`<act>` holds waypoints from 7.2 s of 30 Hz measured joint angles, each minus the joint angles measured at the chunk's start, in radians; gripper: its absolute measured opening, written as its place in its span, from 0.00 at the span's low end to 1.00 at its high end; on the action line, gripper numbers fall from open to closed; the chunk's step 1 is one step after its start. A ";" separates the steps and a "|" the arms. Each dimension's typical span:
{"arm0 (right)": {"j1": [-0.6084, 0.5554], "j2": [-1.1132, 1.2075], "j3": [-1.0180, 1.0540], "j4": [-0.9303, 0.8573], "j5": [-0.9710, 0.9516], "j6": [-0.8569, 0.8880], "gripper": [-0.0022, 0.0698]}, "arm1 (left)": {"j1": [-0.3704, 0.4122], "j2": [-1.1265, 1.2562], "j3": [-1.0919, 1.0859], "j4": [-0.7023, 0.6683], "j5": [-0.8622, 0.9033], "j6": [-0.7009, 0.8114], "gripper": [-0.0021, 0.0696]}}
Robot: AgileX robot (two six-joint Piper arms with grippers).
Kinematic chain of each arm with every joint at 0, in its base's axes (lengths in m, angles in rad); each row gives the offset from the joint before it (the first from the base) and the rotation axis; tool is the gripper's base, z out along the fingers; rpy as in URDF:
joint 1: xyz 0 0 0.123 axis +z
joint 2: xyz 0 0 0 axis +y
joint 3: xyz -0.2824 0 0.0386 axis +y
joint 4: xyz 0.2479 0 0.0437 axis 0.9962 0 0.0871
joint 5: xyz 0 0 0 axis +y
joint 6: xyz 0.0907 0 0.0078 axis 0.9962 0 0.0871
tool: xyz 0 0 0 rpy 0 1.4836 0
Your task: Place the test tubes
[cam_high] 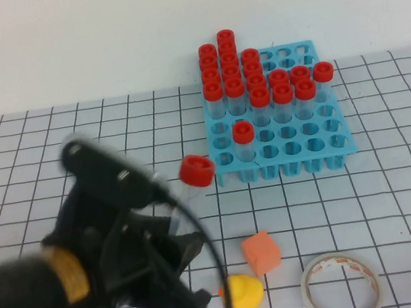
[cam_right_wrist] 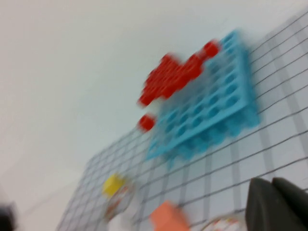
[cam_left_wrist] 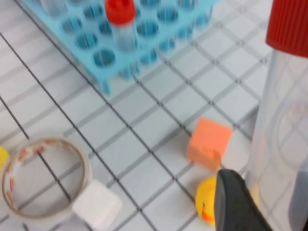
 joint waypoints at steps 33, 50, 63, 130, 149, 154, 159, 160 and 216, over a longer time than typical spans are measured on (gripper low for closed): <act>0.075 0.772 -0.457 0.489 0.529 -1.275 0.73 | -0.004 0.357 0.220 0.569 -1.344 -0.534 0.33; 0.309 1.264 -0.736 0.489 0.604 -1.447 0.74 | -0.002 0.402 0.220 0.604 -1.344 -0.549 0.33; 0.355 1.322 -0.764 0.489 0.640 -1.533 0.74 | -0.002 0.402 0.220 0.632 -1.250 -0.654 0.33; 0.437 1.425 -0.770 0.334 0.558 -1.423 0.42 | -0.004 0.285 0.220 0.942 -0.944 -0.882 0.56; 0.437 1.129 -0.770 0.360 0.204 -1.377 0.42 | -0.004 -0.478 0.404 1.278 -0.324 -1.203 0.05; 0.437 1.086 -0.770 0.390 0.174 -1.375 0.42 | -0.004 -0.766 0.560 1.231 -0.231 -1.206 0.03; 0.437 1.085 -0.769 0.485 0.068 -1.418 0.42 | -0.004 -0.952 0.633 1.227 -0.180 -1.206 0.03; 0.437 1.085 -0.769 0.494 0.046 -1.433 0.42 | -0.004 -0.983 0.641 1.227 -0.180 -1.206 0.03; 0.465 1.652 -0.896 -1.192 -1.093 0.426 0.42 | -0.004 -1.072 0.670 1.227 -0.176 -1.206 0.03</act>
